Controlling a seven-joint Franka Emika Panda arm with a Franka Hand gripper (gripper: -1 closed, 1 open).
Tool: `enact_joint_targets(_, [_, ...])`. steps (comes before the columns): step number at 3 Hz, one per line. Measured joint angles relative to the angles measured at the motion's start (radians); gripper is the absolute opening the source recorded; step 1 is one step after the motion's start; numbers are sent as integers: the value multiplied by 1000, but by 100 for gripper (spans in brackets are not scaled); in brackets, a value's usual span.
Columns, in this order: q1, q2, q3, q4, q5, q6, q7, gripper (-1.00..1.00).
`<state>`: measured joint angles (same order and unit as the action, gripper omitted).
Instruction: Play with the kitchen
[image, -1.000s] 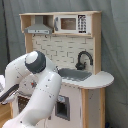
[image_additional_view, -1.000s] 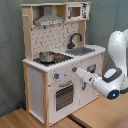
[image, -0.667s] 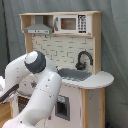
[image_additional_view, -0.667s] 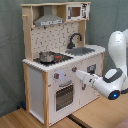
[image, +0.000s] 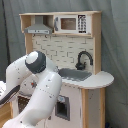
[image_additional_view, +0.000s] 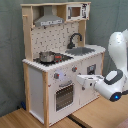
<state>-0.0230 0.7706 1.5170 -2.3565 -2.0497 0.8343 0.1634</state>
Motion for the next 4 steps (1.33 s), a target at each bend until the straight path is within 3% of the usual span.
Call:
enact_joint_targets(1, [-24, 0, 1, -34, -4, 3, -93, 100])
enact_joint_targets(3, [-102, 0, 5, -54, -119, 56, -231, 100])
enact_joint_targets(4, [-173, 0, 13, -112, -176, 69, -259, 100])
